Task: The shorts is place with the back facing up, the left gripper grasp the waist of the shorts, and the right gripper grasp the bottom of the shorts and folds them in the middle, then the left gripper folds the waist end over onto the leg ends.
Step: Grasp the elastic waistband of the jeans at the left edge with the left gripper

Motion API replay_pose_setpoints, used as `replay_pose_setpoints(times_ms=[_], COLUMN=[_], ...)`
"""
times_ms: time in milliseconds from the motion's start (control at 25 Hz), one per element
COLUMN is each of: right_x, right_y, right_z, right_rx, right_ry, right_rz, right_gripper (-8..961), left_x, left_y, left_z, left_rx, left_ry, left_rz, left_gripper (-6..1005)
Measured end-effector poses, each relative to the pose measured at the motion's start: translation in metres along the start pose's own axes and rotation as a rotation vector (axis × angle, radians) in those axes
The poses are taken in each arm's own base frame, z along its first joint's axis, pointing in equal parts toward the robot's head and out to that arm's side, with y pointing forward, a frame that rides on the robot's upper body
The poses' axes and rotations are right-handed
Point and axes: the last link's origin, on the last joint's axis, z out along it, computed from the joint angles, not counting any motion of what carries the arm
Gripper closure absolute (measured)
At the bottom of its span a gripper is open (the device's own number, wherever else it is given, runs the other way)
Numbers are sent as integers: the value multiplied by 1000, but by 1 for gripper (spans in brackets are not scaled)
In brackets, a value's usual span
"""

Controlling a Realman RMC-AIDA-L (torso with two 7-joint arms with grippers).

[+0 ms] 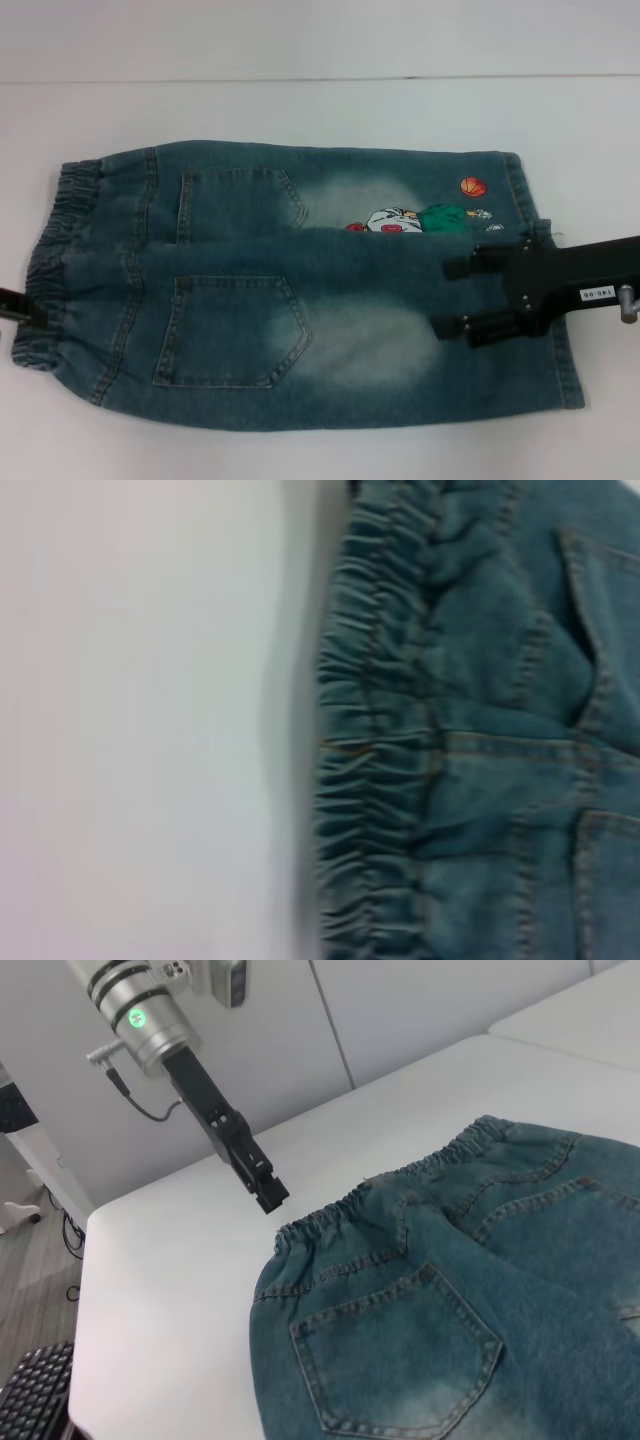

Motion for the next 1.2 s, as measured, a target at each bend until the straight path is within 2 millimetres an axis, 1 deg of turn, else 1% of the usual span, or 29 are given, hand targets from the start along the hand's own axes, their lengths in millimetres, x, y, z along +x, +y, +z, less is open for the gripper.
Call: replay_pose_setpoints(times_ms=[120, 600, 1200], right_x=[-2, -5, -3], right_y=[-1, -2, -2], right_z=[1, 4, 4], right_rx=[6, 2, -1], right_ry=[-1, 9, 8], right_rz=[-5, -13, -6], right_gripper=[8, 8, 7], left_x=[-1, -1, -1], left_y=[-4, -3, -3], left_z=[3, 16, 19], left_rx=[33, 52, 56], left_ry=[-3, -18, -17], left_rz=[-10, -1, 1], left_gripper=[228, 231, 235])
